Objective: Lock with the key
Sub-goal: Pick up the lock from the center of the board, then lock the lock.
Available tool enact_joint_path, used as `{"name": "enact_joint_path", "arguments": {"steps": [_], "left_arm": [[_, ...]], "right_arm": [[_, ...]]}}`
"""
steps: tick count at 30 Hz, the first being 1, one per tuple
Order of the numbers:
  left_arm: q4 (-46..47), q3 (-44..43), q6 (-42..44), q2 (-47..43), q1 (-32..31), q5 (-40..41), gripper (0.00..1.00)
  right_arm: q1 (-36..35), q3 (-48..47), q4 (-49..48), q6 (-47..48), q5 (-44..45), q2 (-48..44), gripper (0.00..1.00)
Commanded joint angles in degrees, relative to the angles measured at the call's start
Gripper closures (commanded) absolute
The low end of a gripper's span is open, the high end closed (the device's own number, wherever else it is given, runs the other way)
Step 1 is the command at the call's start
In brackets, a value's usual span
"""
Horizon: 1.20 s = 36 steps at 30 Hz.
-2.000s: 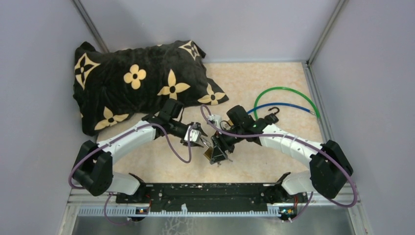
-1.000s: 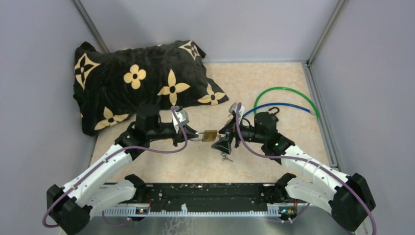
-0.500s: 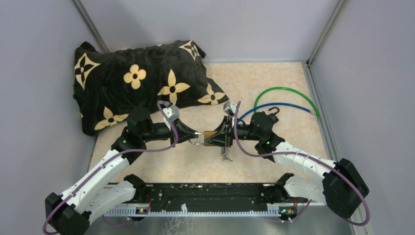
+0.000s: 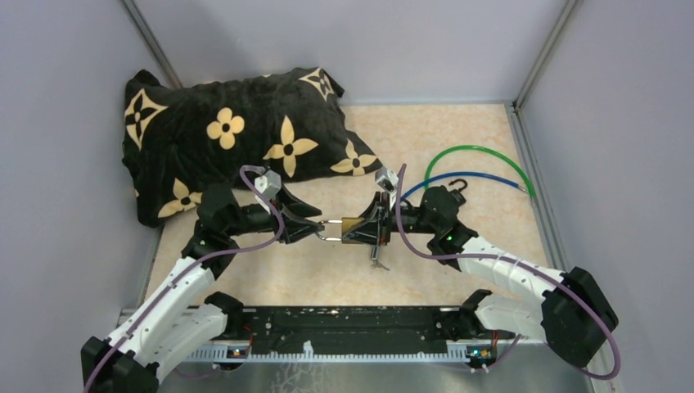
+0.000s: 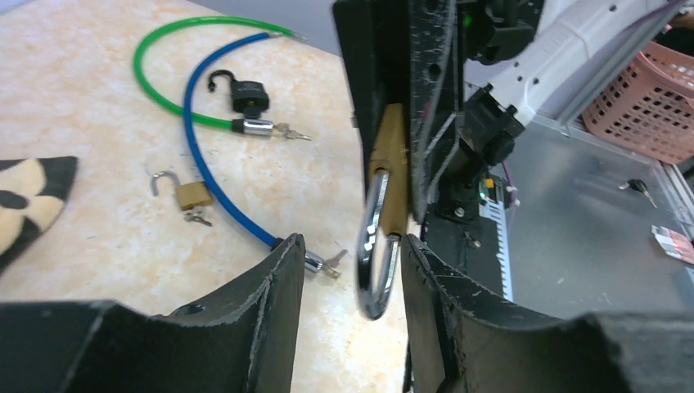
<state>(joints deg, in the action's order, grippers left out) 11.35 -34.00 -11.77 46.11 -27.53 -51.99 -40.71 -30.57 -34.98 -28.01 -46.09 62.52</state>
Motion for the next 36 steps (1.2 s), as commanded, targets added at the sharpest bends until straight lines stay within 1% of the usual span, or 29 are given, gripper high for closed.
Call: {"name": "enact_joint_path", "arguments": {"steps": [1, 3, 5, 11, 12, 13, 15, 16, 17, 21, 28, 31, 36], "left_arm": [[7.8, 0.8, -2.6, -1.9, 4.0, -4.2, 0.49], [8.0, 1.1, -2.1, -2.4, 4.3, -4.9, 0.51], [8.3, 1.5, -1.7, -2.3, 4.4, -6.0, 0.51], [11.3, 1.9, -4.8, -0.5, 4.2, -10.3, 0.51], [11.4, 1.9, -4.8, -0.4, 4.1, -10.2, 0.56], [11.6, 1.9, -5.0, -0.3, 4.1, -9.8, 0.66], [12.9, 1.9, -6.5, -0.2, 4.1, -8.5, 0.90], [14.1, 1.9, -7.3, -0.3, 4.1, -8.0, 0.97], [15.2, 2.0, -8.1, -0.5, 4.1, -7.5, 1.00], [18.2, 2.7, -10.5, -0.6, 4.0, -7.2, 1.00], [18.9, 4.0, -10.6, 0.8, -0.7, -7.2, 1.00], [19.6, 4.0, -11.6, 1.7, -1.5, -6.1, 1.00], [21.3, 4.2, -11.6, 2.7, -2.4, -7.1, 1.00]], "right_arm": [[0.4, -7.1, -2.2, 3.1, -0.5, -4.0, 1.00], [0.5, -8.0, -1.8, 4.3, -0.9, -4.0, 1.00], [0.5, -9.1, -1.9, 4.9, -1.0, -3.7, 1.00], [0.5, -12.1, -0.9, 7.7, -0.7, -1.5, 1.00], [0.5, -12.8, -1.0, 7.9, -1.0, -0.8, 1.00], [0.5, -13.6, -1.2, 8.1, -1.5, -0.2, 1.00], [0.4, -14.9, -0.8, 8.3, -2.5, 1.2, 1.00], [0.3, -15.5, -0.1, 8.6, -2.7, 1.8, 1.00], [0.2, -15.9, 0.7, 9.0, -2.8, 2.2, 1.00], [-0.4, -16.6, 1.9, 10.2, -2.3, 3.0, 1.00], [-2.5, -17.9, -0.9, 12.1, 2.1, 4.8, 1.00], [-2.9, -18.4, -3.2, 12.4, 3.3, 5.7, 1.00], [-3.3, -18.8, -4.2, 13.7, 5.4, 6.7, 1.00]]}}
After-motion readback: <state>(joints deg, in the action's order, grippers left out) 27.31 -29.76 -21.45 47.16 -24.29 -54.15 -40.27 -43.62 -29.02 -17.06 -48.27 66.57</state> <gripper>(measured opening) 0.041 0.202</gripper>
